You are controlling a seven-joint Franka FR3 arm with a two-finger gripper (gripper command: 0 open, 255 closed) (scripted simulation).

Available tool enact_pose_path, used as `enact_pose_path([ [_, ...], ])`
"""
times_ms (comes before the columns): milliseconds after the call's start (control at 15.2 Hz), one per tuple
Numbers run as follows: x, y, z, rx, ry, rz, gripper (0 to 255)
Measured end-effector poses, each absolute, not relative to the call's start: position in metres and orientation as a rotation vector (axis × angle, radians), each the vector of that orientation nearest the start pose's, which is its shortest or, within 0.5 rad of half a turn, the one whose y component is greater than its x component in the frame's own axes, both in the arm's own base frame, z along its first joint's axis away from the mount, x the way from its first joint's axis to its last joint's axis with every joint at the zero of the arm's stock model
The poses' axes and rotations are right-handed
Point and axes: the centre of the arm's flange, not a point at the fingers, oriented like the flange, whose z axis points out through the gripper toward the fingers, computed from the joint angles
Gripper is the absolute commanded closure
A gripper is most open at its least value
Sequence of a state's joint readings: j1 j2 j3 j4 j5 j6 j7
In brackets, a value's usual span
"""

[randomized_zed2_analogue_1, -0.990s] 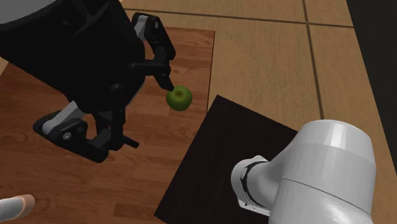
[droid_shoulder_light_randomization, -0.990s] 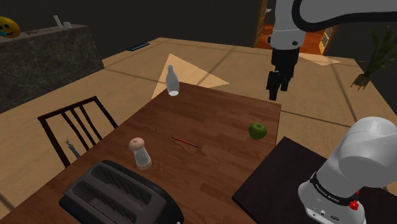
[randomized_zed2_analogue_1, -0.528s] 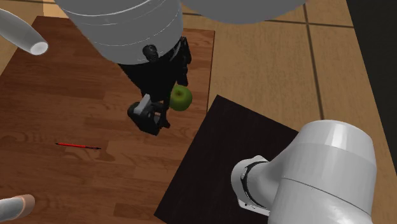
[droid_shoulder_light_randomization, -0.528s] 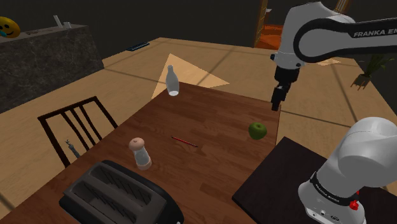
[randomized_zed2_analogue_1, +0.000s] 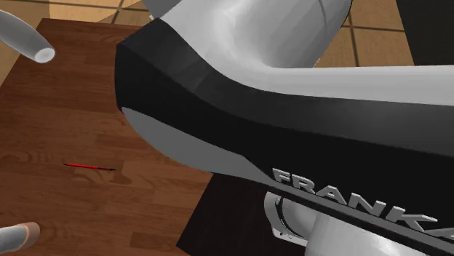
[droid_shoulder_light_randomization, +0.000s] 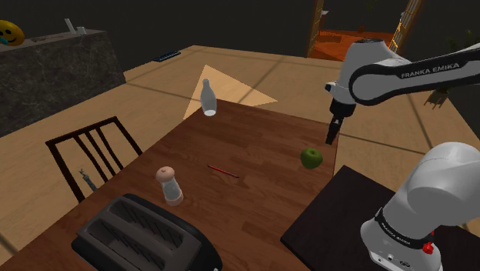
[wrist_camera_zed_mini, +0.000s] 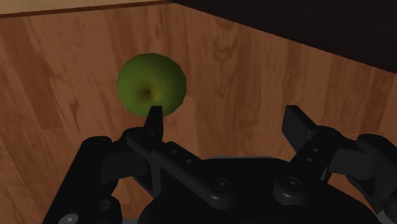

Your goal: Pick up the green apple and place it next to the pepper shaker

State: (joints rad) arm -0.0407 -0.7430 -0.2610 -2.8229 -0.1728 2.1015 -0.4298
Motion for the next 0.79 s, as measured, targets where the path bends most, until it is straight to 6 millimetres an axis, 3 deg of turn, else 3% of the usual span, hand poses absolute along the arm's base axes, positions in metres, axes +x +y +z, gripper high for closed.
enact_pose_path([
  [396, 0.315, -0.133, 0.326, -3.063, -0.604, -0.154, 0],
  [792, 0.331, -0.162, 0.274, -3.031, -0.739, -0.257, 0],
])
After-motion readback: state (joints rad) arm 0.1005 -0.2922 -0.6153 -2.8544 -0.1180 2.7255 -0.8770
